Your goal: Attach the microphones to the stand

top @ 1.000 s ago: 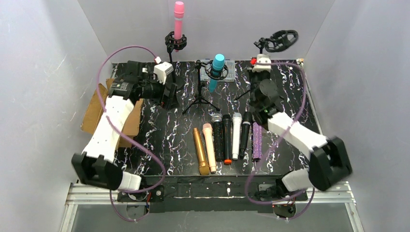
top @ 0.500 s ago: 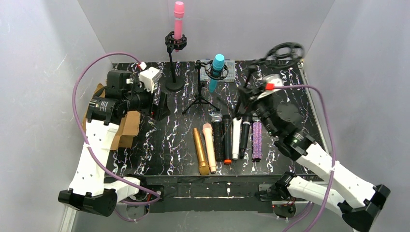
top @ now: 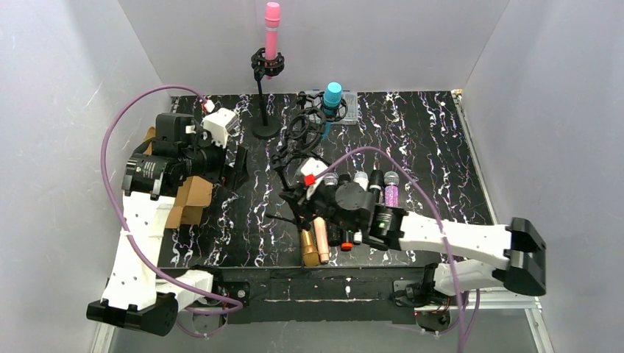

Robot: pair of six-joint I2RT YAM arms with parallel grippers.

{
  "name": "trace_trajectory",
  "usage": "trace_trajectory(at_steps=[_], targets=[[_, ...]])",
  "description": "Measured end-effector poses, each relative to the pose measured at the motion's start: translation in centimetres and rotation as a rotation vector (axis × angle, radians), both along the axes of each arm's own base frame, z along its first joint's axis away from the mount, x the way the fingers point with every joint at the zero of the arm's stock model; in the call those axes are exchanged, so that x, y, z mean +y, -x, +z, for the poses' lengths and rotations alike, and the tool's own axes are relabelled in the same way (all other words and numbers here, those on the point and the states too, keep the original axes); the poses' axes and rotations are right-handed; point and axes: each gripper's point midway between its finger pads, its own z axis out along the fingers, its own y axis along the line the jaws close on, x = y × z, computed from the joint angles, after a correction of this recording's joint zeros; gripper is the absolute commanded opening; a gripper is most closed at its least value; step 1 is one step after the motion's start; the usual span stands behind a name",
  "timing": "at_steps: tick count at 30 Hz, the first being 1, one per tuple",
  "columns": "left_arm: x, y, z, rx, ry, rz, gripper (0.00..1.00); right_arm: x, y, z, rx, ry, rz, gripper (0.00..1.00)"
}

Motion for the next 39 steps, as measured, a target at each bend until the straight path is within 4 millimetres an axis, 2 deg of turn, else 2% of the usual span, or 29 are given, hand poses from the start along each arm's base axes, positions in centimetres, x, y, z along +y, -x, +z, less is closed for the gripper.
trace_trajectory(at_steps=[4, 10, 14, 19, 22, 25, 30, 32, 34, 36, 39], targets=[[0.9, 0.4, 0.2, -0.021, -0.031, 0.031, 0.99, 3.6, -0.9, -1.2, -0.018, -0.026, 0.008, 0.01], [4.1, -0.5, 1.1, -0.079, -0.108, 0.176, 0.99, 10.1, -2.6, -3.4, -0.037, -0.049, 0.064, 0.01], [6.2, -0.9, 2.4, -0.147, -0.124, 0.264, 0.99, 12.6, -3.9, -4.3, -0.020, -0.105, 0.129, 0.01], [7.0, -1.0, 3.1, -0.185, -0.129, 0.294, 0.99, 13.2, -6.7, -5.5, -0.022, -0.174, 0.157, 0.01], [7.1, -1.1, 3.1, -0.192, -0.125, 0.297, 0.99, 13.3, -7.5, -6.9, -0.012, -0.167, 0.168, 0.01], [6.9, -1.1, 2.6, -0.183, -0.115, 0.288, 0.99, 13.5, -7.1, -7.8, -0.006, -0.150, 0.196, 0.01], [6.5, -1.2, 1.8, -0.170, -0.096, 0.267, 0.99, 12.8, -6.0, -10.0, -0.007, -0.123, 0.231, 0.01], [6.3, -1.1, 1.6, -0.163, -0.091, 0.261, 0.99, 12.5, -5.6, -10.1, -0.017, -0.128, 0.243, 0.20], [6.2, -1.1, 1.3, -0.160, -0.086, 0.254, 0.99, 12.0, -5.1, -10.2, -0.032, -0.127, 0.256, 0.32], [6.1, -1.1, 1.2, -0.158, -0.084, 0.251, 0.99, 11.4, -4.7, -10.3, -0.034, -0.124, 0.261, 0.48], [6.1, -1.0, 1.3, -0.166, -0.082, 0.251, 0.99, 10.5, -4.2, -11.2, -0.022, -0.102, 0.260, 0.64]])
